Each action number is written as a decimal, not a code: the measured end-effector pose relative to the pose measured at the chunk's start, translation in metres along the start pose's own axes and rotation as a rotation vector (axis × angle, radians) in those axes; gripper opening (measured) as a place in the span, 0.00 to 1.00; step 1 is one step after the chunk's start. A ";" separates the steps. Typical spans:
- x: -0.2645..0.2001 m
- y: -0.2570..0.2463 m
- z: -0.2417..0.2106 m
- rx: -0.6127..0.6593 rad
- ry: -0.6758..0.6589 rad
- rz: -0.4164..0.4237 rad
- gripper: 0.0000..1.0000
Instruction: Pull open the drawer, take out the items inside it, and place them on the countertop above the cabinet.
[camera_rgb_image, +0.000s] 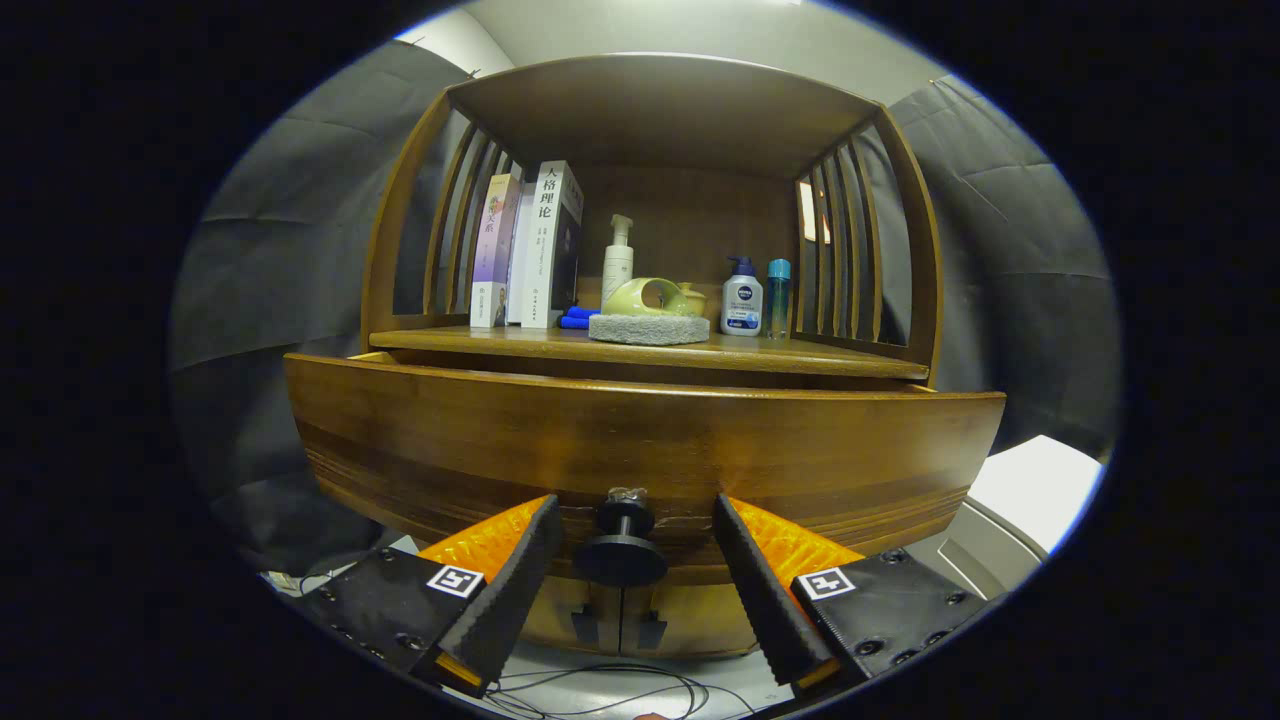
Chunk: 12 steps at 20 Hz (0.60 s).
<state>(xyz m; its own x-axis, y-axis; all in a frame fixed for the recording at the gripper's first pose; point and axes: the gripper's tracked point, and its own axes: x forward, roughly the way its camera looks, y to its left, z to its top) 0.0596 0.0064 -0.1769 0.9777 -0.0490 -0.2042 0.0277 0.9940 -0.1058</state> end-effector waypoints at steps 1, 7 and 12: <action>0.003 0.000 0.000 0.002 0.000 -0.001 0.98; 0.020 -0.001 0.002 -0.029 -0.006 -0.016 0.98; 0.037 -0.001 0.005 -0.026 -0.017 -0.021 0.98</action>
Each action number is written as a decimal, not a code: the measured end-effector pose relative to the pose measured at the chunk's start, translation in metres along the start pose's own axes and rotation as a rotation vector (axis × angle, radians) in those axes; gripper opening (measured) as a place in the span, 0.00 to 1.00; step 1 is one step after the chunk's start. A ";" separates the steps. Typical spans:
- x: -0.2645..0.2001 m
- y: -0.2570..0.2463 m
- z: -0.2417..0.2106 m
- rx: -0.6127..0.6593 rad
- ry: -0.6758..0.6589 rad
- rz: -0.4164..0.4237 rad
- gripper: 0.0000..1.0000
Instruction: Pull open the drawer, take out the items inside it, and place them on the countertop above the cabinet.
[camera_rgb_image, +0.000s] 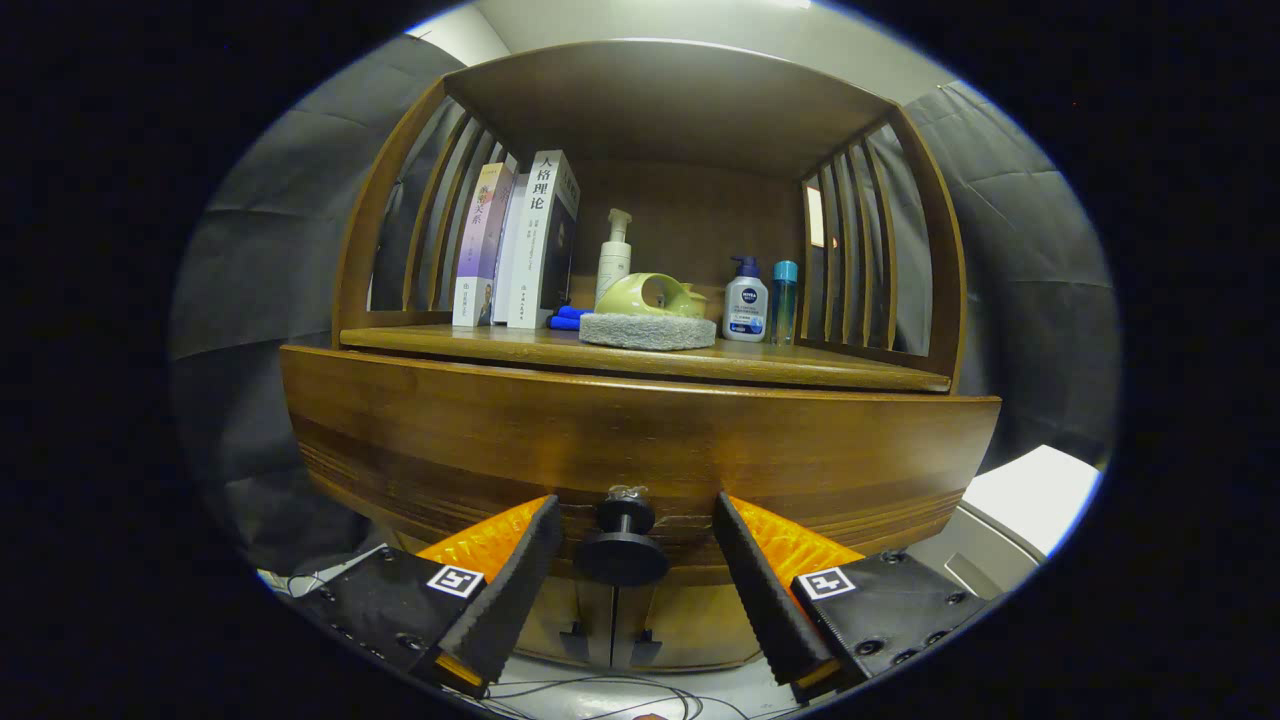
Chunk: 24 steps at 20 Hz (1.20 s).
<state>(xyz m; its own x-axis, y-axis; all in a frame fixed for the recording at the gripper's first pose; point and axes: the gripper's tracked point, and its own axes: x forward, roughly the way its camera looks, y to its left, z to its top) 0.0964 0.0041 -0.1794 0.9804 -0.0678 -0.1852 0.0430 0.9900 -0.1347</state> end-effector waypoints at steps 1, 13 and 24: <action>0.002 0.000 0.000 0.001 -0.003 0.000 0.98; 0.045 0.002 0.008 0.062 0.027 0.002 0.99; 0.014 0.001 0.033 0.088 -0.022 0.033 0.98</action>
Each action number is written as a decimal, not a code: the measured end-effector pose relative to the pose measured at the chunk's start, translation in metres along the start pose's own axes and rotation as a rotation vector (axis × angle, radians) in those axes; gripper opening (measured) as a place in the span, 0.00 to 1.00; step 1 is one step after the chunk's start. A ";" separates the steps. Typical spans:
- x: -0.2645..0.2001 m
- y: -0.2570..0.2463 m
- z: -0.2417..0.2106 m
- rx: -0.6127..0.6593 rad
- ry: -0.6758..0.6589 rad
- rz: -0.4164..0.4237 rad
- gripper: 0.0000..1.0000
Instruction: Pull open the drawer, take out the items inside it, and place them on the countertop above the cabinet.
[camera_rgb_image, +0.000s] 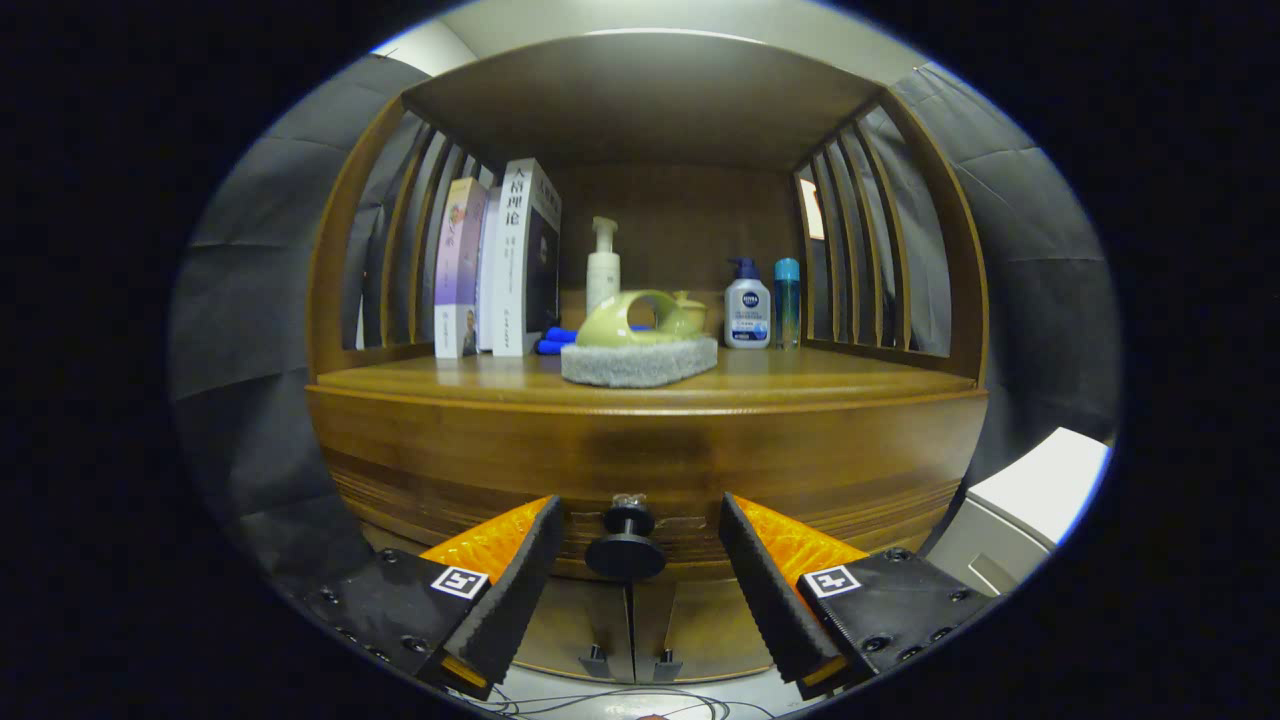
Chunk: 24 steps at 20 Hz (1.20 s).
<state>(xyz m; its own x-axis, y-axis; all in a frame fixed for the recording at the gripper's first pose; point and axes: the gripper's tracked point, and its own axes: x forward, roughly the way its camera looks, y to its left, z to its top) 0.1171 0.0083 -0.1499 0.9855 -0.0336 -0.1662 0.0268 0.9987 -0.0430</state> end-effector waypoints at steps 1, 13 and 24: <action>-0.009 0.003 0.008 0.008 -0.007 0.018 0.99; -0.107 -0.004 0.093 0.010 -0.118 0.080 0.98; -0.158 -0.015 0.131 0.048 -0.203 0.091 0.98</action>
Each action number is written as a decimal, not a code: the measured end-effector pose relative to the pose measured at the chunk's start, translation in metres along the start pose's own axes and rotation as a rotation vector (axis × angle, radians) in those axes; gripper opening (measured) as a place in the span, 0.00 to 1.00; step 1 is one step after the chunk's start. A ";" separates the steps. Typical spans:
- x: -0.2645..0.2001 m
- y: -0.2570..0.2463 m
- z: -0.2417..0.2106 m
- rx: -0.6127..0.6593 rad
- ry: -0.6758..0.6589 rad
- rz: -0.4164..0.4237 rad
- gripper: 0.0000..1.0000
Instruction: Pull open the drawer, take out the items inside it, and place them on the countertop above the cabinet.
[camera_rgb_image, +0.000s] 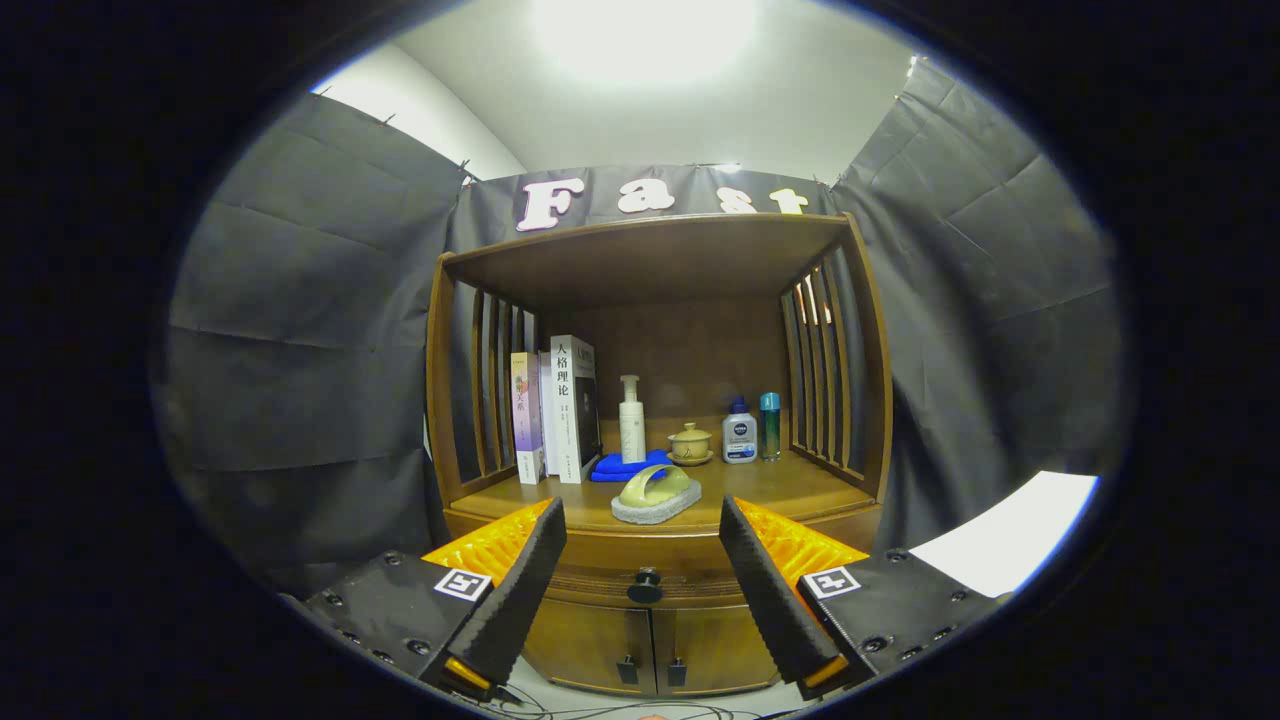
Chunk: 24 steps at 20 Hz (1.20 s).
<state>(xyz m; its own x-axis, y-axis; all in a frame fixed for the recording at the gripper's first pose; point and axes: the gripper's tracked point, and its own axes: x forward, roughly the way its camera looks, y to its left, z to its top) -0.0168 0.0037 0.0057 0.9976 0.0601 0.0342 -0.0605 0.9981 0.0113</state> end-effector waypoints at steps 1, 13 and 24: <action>-0.002 0.001 0.001 0.003 -0.001 0.003 0.98; -0.007 0.014 0.001 -0.009 0.014 0.041 0.98; -0.014 0.011 0.015 -0.004 -0.015 0.032 0.97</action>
<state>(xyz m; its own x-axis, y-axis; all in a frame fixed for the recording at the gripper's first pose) -0.0316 0.0134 0.0207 0.9945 0.0922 0.0493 -0.0926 0.9957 0.0061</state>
